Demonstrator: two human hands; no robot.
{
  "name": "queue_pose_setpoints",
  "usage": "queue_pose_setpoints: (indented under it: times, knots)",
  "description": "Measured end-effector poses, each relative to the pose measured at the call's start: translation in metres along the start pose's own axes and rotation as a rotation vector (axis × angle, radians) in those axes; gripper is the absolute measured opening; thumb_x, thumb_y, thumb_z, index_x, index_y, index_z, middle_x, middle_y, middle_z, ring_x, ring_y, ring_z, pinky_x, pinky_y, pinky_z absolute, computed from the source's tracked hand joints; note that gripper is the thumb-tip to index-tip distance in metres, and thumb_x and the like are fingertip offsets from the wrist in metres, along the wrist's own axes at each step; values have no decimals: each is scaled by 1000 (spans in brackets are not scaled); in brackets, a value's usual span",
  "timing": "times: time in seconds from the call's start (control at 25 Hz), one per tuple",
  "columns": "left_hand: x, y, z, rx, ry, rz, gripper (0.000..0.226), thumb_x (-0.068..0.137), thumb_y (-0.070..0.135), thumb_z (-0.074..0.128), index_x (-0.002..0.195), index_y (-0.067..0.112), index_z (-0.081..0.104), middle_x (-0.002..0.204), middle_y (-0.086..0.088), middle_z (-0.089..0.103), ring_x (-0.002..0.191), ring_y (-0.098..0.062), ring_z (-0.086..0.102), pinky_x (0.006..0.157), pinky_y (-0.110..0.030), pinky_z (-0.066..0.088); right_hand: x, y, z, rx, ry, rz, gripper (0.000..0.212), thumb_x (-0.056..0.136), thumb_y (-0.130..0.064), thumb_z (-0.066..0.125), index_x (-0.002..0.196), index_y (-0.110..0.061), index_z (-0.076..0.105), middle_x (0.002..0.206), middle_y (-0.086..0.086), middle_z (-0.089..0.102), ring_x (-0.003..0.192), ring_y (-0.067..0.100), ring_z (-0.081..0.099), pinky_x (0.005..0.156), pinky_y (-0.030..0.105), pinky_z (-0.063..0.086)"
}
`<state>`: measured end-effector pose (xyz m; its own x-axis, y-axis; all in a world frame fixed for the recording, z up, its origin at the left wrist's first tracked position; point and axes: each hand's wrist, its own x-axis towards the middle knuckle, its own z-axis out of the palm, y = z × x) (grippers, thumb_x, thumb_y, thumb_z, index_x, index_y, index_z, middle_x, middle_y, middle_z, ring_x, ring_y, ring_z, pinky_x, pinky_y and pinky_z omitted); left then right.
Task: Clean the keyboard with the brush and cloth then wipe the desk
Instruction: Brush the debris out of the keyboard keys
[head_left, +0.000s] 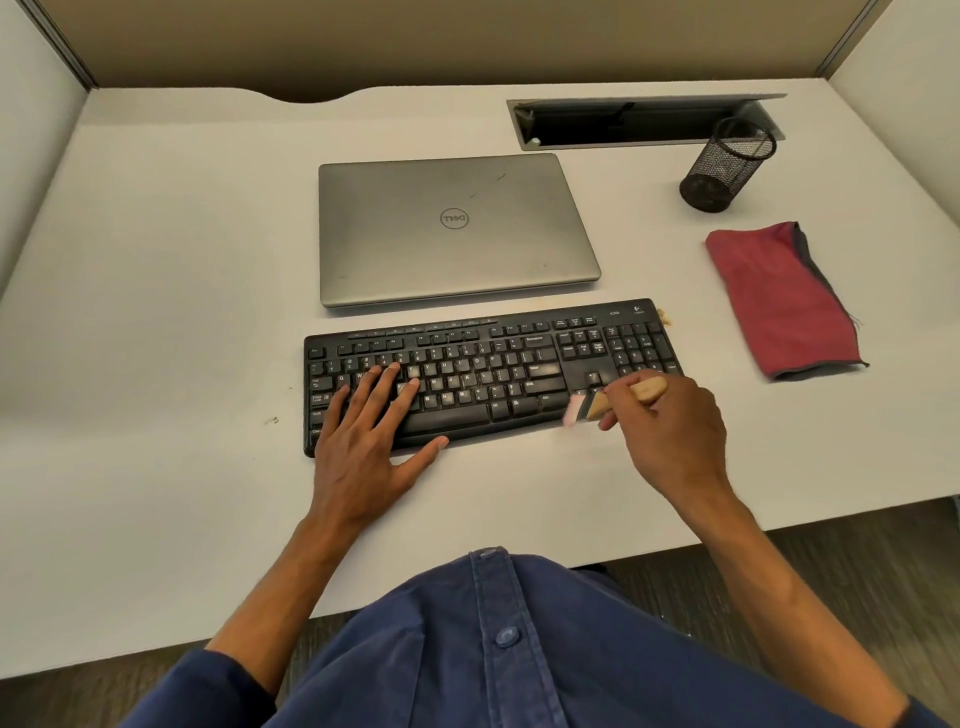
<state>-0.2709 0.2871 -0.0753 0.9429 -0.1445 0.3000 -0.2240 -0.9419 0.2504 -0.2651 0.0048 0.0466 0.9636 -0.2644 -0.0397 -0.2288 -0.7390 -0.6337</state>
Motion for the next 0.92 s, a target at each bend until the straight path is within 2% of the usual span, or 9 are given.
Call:
queue_pose_setpoints:
  times: [0.08, 0.2, 0.36, 0.56, 0.68, 0.8, 0.92]
  knots:
    - [1, 0, 1, 4, 1, 4, 75, 92, 69, 41, 146, 19, 50, 157, -5, 39, 148, -22, 31, 121, -47, 23, -1, 0, 1, 38, 29, 21, 27, 96, -24, 56, 75, -23, 72, 64, -15, 67, 65, 2, 61, 54, 22, 38]
    - [0, 0, 2, 4, 1, -1, 75, 92, 70, 41, 147, 19, 49, 158, -5, 38, 148, -22, 30, 121, -47, 22, -5, 0, 3, 18, -48, 6, 27, 95, -24, 57, 73, -24, 72, 64, -13, 69, 63, 2, 61, 56, 23, 39]
    - [0, 0, 1, 0, 1, 2, 75, 92, 70, 39, 147, 19, 49, 158, -5, 38, 148, -22, 30, 121, -47, 22, 4, 0, 1, 55, 91, 4, 23, 97, -26, 56, 80, -22, 71, 67, -12, 68, 62, 0, 60, 53, 23, 41]
    - [0, -2, 1, 1, 1, 0, 75, 92, 70, 39, 146, 20, 49, 158, -5, 38, 148, -22, 30, 120, -47, 23, 6, -4, 5, -89, -52, -59, 26, 95, -25, 56, 74, -23, 71, 68, -10, 69, 67, 6, 62, 55, 22, 41]
    - [0, -1, 1, -2, 8, 0, 74, 92, 70, 39, 146, 20, 49, 158, -4, 38, 148, -21, 30, 120, -47, 23, 19, -6, -5, -27, -21, -87, 23, 97, -26, 56, 82, -23, 73, 68, -11, 70, 68, 4, 63, 61, 24, 46]
    - [-1, -2, 1, -10, 18, -4, 74, 92, 70, 40, 146, 20, 51, 157, -4, 39, 148, -21, 31, 120, -47, 24, 25, -8, -2, -10, -28, -117, 20, 98, -28, 54, 86, -27, 71, 70, -13, 71, 71, 1, 63, 62, 23, 43]
    - [0, -2, 1, -6, 17, 0, 74, 92, 70, 40, 145, 20, 51, 157, -4, 40, 148, -21, 31, 120, -47, 23, 23, -8, 0, -160, -112, -122, 24, 96, -27, 53, 80, -26, 71, 70, -9, 71, 71, 11, 63, 65, 29, 49]
